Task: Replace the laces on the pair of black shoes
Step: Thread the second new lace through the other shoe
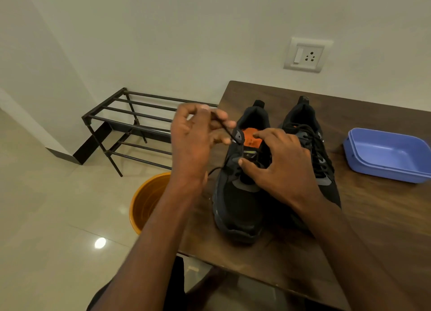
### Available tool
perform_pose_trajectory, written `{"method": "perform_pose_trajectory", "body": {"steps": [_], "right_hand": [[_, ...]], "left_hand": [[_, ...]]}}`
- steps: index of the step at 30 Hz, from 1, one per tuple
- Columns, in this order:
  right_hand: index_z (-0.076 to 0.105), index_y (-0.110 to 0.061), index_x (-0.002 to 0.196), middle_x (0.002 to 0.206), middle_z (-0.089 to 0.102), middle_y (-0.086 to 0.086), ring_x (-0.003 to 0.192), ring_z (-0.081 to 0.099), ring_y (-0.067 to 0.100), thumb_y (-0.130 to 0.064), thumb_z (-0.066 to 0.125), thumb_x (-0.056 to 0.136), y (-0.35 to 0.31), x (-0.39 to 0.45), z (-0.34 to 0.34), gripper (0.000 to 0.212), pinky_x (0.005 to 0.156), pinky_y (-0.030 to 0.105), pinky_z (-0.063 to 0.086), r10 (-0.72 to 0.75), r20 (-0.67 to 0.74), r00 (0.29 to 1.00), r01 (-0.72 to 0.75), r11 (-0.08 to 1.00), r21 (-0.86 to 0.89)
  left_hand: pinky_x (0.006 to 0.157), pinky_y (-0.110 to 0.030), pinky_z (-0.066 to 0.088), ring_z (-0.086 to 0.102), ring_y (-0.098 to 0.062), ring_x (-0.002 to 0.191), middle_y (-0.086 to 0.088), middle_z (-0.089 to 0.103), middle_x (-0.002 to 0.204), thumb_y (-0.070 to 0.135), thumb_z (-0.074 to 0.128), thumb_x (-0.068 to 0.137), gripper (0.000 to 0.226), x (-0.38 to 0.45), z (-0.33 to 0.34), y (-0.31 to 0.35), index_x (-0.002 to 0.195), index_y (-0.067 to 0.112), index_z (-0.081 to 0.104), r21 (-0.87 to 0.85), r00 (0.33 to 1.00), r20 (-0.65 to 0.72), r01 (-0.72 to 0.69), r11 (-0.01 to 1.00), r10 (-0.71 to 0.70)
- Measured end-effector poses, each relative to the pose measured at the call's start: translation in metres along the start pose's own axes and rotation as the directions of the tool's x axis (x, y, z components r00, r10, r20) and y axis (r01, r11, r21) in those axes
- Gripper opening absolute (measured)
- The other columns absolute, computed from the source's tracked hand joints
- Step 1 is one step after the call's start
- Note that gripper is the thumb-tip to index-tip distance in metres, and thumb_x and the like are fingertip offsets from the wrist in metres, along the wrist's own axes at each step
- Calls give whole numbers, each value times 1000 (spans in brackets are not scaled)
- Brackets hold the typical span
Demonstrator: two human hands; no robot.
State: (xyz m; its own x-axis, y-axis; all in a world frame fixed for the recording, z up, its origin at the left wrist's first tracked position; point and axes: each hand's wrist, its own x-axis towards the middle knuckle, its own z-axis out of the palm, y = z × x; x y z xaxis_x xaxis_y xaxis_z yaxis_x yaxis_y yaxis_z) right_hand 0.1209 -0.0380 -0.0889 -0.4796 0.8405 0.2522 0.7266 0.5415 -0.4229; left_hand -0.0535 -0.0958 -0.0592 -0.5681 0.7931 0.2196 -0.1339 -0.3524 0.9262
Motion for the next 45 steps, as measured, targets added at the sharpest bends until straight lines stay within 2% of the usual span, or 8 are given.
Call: {"method": "perform_pose_trajectory", "body": {"steps": [5,9,15,23,29,33,37,45], "right_hand": [[46,-29,146,146,53,-6,136,47,16,-75,56,80,2,-1,0,81,112,53,40,-14,-21,1000,15,1000,14],[47,-26,146,148,53,-4,137,48,16,-74,57,80,2,-1,2,82,112,53,41,-19,-21,1000,19,999,33],[42,-26,151,154,48,-6,143,43,15,-77,57,86,3,-1,-1,84,121,47,30,-21,8,1000,21,1000,7],[41,-27,152,155,48,-6,142,43,14,-80,52,84,1,-1,1,86,121,45,27,-26,-11,1000,26,1000,-14],[39,-29,153,158,44,-8,145,40,13,-77,58,86,1,-2,-2,85,125,48,23,-24,15,1000,24,1000,-10],[39,-29,152,157,44,-8,144,40,13,-78,56,86,2,-1,0,84,125,50,23,-21,19,1000,21,1000,-11],[40,-28,152,156,45,-8,143,41,12,-76,57,86,2,-1,2,82,124,49,24,-25,2,1000,25,1000,-6],[39,-30,152,157,45,-9,144,41,13,-78,57,85,3,-1,-1,84,125,51,24,-13,25,1000,13,1000,3]], "left_hand": [[75,-13,53,63,-10,93,2,60,106,24,68,99,28,-2,-3,-24,123,18,56,642,991,130,-84,762,0],[81,-15,52,59,-7,101,5,59,113,18,69,97,11,-9,3,-33,95,27,63,783,977,205,-125,610,-63],[63,-29,53,71,-27,96,-12,71,100,18,39,112,16,-1,-1,-4,111,10,53,16,998,58,-29,999,28],[73,-7,42,55,1,92,10,56,102,21,69,97,9,-7,-1,-37,95,27,64,796,981,191,-135,590,-34],[66,-25,51,71,-26,101,-12,71,102,19,37,112,17,1,-4,-3,109,13,53,-72,996,46,77,994,-74],[74,-21,54,66,-9,92,-1,66,103,27,62,102,29,0,-8,-18,129,18,53,531,996,65,16,847,-59],[72,-7,45,59,-2,91,9,60,102,18,72,95,14,-9,2,-31,95,29,64,764,978,199,-114,634,-64],[64,-26,54,75,-26,98,-14,74,99,20,35,113,27,4,-7,-10,121,0,52,113,997,-9,82,990,-81]]}}
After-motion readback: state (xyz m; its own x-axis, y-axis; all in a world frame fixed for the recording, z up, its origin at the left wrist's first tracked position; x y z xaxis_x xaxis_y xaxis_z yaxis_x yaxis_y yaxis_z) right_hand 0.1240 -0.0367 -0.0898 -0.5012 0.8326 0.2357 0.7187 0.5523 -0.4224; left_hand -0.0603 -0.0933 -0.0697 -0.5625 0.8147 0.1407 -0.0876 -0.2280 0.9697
